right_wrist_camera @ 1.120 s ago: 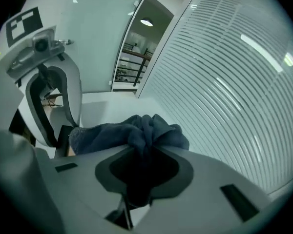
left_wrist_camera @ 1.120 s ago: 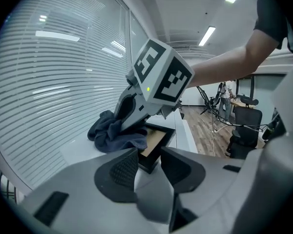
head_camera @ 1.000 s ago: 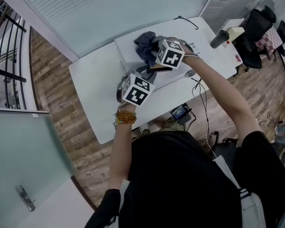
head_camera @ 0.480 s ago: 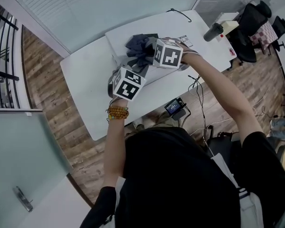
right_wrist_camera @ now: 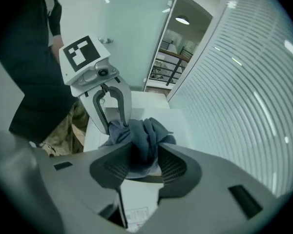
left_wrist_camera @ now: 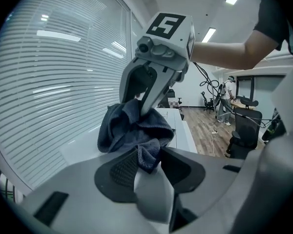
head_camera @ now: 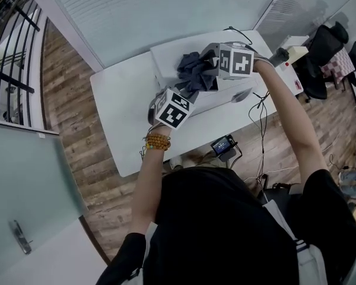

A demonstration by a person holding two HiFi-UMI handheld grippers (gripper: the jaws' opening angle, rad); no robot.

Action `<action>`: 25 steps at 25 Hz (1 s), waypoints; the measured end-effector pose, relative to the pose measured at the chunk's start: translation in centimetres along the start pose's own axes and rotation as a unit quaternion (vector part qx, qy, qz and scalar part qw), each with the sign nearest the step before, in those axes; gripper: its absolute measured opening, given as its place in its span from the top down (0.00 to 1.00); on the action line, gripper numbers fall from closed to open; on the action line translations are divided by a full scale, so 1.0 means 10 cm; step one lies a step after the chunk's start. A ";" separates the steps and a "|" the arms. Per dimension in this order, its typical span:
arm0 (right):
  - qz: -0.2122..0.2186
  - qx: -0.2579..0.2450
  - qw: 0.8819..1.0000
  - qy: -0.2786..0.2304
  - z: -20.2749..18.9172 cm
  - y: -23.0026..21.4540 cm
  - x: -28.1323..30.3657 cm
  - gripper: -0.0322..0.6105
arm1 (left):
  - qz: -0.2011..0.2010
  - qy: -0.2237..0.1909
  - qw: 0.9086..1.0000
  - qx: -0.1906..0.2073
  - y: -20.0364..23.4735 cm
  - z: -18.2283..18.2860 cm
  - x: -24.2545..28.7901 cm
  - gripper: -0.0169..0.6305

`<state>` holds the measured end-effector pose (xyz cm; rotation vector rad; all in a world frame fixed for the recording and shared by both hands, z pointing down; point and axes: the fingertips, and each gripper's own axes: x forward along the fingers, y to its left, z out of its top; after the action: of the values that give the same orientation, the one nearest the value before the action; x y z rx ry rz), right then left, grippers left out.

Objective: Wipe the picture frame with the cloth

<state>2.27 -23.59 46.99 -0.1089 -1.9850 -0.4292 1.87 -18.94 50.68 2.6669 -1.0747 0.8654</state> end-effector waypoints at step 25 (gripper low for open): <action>-0.122 -0.026 0.980 0.153 -0.42 -0.67 0.54 0.85 | 0.015 0.004 1.000 0.012 0.00 0.01 0.00 0.75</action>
<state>1.69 -31.85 51.74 0.1625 -1.6872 -0.6191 1.93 -18.98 50.55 2.6709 -1.1138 0.8981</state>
